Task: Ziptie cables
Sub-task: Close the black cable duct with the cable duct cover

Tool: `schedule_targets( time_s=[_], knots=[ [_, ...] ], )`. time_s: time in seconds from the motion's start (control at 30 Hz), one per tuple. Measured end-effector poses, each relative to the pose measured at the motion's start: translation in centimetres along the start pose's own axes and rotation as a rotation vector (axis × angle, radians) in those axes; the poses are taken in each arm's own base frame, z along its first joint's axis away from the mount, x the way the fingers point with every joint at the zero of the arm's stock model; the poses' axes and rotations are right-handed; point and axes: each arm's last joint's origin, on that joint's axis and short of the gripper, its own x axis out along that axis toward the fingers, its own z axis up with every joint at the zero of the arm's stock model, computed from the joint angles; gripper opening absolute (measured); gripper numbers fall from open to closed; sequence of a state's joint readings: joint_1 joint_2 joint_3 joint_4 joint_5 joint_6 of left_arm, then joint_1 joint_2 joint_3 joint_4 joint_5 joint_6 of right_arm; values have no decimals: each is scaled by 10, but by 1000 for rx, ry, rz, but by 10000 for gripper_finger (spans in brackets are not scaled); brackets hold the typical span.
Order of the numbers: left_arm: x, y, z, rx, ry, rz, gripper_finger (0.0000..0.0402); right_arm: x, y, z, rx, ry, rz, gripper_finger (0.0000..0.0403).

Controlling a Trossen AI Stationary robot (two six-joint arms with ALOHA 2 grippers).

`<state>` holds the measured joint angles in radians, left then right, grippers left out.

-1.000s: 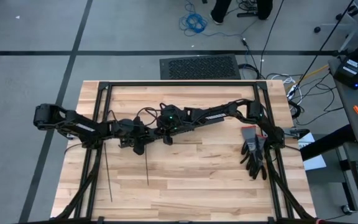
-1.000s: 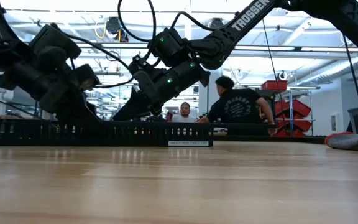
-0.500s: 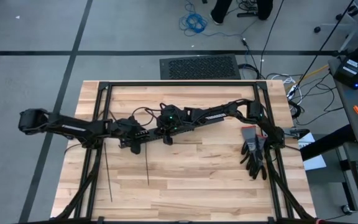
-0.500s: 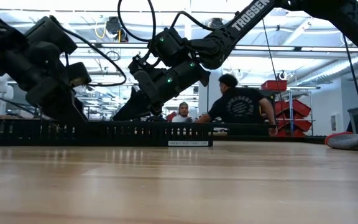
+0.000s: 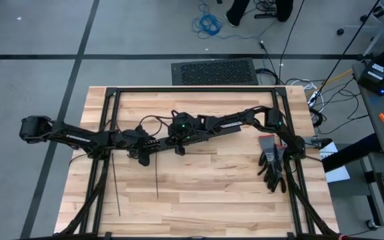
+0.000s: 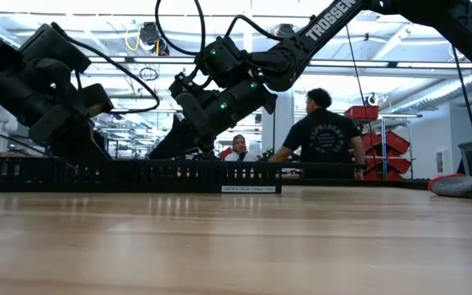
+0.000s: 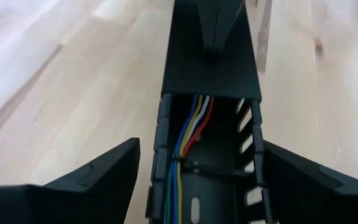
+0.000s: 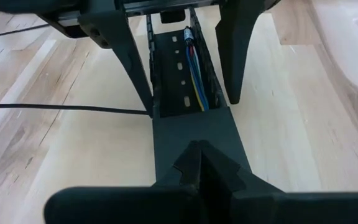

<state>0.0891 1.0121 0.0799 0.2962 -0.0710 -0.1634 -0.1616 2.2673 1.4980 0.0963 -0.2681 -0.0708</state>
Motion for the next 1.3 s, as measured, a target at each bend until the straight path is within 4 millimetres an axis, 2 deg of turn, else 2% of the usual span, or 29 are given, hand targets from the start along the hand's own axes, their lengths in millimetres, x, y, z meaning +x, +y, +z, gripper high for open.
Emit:
schedule_targets(
  time_s=[0.57, 1.0, 1.3],
  knots=[
    [-1, 0, 1, 11, -111, 2, 305, 0, 0, 0, 7, -2, 0, 0],
    [0, 1, 0, 8, -97, 4, 306, 0, 0, 0, 7, -2, 0, 0],
    [8, 0, -2, 34, -90, -10, 303, 0, 0, 0, 7, -2, 0, 0]
  ],
)
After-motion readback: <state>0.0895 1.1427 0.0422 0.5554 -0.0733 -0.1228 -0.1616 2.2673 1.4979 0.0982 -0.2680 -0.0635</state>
